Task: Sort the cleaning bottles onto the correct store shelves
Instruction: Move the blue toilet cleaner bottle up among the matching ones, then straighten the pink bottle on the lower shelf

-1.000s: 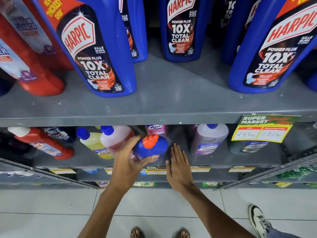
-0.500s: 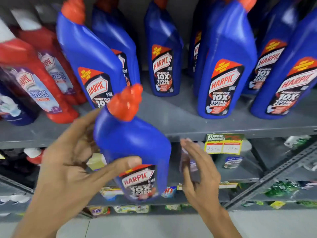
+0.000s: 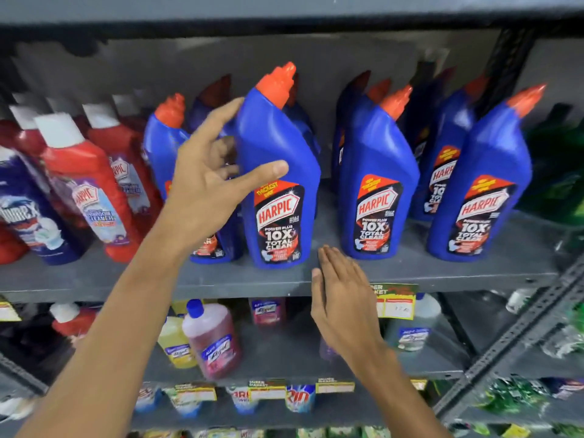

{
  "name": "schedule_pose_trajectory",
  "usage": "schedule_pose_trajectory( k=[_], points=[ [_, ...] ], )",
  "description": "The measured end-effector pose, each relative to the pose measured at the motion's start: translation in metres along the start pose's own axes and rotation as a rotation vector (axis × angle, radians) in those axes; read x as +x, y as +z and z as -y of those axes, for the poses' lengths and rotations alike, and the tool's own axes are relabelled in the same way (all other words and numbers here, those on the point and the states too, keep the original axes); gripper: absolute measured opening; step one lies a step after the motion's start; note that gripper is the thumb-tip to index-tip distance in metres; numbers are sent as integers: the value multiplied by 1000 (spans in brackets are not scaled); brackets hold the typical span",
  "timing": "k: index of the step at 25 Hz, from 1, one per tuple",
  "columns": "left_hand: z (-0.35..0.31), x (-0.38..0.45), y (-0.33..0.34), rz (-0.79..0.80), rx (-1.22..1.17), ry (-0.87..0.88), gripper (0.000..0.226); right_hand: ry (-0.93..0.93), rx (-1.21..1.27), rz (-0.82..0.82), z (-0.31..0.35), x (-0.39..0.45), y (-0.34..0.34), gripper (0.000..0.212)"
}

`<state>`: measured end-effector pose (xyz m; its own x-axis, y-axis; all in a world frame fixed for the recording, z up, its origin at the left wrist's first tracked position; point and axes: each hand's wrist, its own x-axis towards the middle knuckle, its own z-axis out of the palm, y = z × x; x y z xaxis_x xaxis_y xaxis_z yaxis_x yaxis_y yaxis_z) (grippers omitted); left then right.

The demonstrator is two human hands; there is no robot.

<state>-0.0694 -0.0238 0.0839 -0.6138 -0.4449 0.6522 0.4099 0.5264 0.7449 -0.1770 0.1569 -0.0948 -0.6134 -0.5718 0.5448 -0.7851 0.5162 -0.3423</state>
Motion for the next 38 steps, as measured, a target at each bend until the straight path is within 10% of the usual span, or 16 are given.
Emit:
schedule_pose_trajectory(
  k=[29,34,38],
  points=[
    [15,4,5,153,87,-320,88,51,-99,-89,7,-1,14,50],
    [16,-149,-19,-246,363,-144,55,39,-83,-103,6,-1,16,50],
    [93,-253,-46,-450,575,-609,31,47,-68,-109,7,-1,18,52]
  ],
)
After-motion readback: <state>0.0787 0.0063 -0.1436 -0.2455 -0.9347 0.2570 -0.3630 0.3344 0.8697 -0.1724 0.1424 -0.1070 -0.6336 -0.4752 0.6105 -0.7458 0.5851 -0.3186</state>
